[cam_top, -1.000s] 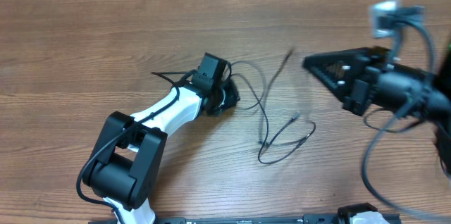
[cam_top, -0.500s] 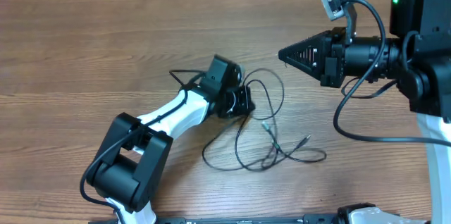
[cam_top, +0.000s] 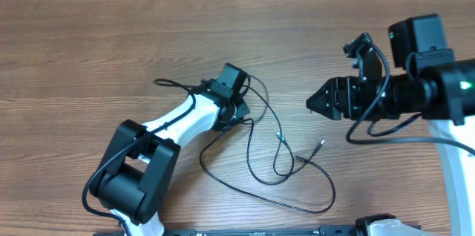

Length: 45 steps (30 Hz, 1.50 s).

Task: Untangle cables

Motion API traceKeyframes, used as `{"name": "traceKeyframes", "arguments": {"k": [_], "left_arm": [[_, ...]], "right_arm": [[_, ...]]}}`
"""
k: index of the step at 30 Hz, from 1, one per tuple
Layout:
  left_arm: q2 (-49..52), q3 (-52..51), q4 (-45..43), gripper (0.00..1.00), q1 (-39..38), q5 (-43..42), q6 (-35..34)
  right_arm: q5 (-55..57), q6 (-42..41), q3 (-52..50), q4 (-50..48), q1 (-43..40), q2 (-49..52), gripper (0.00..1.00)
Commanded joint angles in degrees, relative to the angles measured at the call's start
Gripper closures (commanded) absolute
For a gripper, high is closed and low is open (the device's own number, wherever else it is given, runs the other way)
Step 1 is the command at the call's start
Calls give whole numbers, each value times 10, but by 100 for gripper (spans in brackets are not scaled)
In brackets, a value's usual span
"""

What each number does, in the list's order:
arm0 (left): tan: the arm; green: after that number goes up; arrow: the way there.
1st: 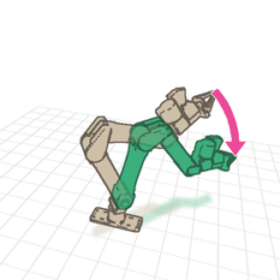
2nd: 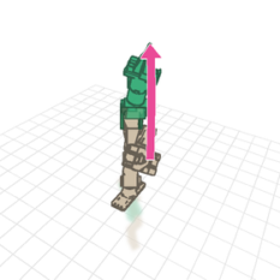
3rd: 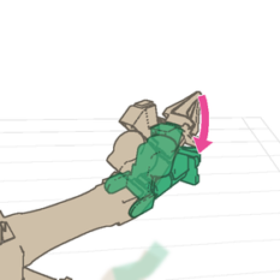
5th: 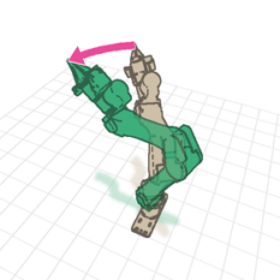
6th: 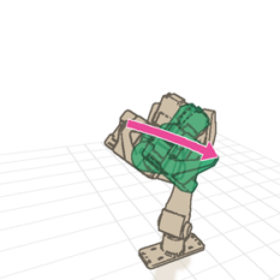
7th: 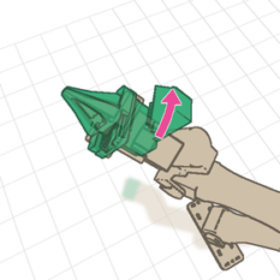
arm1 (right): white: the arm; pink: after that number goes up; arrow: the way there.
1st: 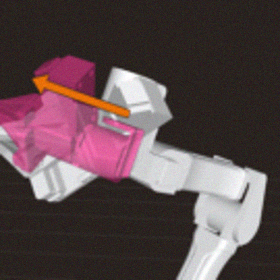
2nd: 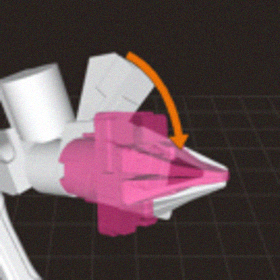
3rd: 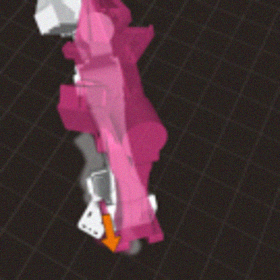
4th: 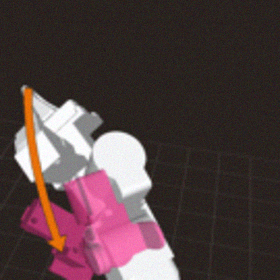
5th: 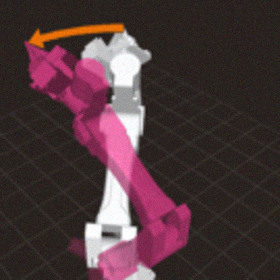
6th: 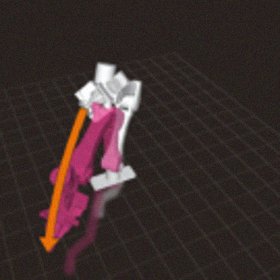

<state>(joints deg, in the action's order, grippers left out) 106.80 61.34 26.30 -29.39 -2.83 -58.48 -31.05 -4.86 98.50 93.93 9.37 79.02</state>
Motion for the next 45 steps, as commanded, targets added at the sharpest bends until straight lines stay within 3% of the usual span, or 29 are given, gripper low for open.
{"name": "traceKeyframes", "arguments": {"k": [1,9,13,14,16,20,23,27,28,31,36,40,45], "left_arm": [[7,-5,30,92,30,77,-104],[7,-5,83,86,96,82,-114],[7,-5,84,73,119,77,-84],[7,-5,84,70,121,75,-76],[7,-5,87,60,121,73,-62],[7,-5,99,18,121,73,-35],[7,-5,99,7,121,73,-27],[7,-5,99,0,121,73,-27],[7,-5,99,0,121,73,-28],[7,-5,99,0,121,73,-28],[7,-5,98,0,121,73,-28],[7,-5,98,0,121,73,-28],[7,-5,97,1,121,73,-28]], "right_arm": [[19,-86,-56,-23,6,-4,33],[7,-206,-250,-209,118,-3,23],[-7,-301,-348,-377,198,-2,0],[-7,-319,-371,-427,217,-2,0],[-3,-347,-410,-520,247,3,0],[27,-481,-484,-698,285,30,0],[36,-584,-516,-793,299,63,1],[42,-681,-523,-879,323,125,15],[43,-693,-523,-893,325,137,27],[55,-663,-523,-926,324,156,96],[70,-612,-522,-923,323,117,96],[62,-539,-512,-917,323,18,96],[157,-309,-469,-813,323,-159,96]]}}
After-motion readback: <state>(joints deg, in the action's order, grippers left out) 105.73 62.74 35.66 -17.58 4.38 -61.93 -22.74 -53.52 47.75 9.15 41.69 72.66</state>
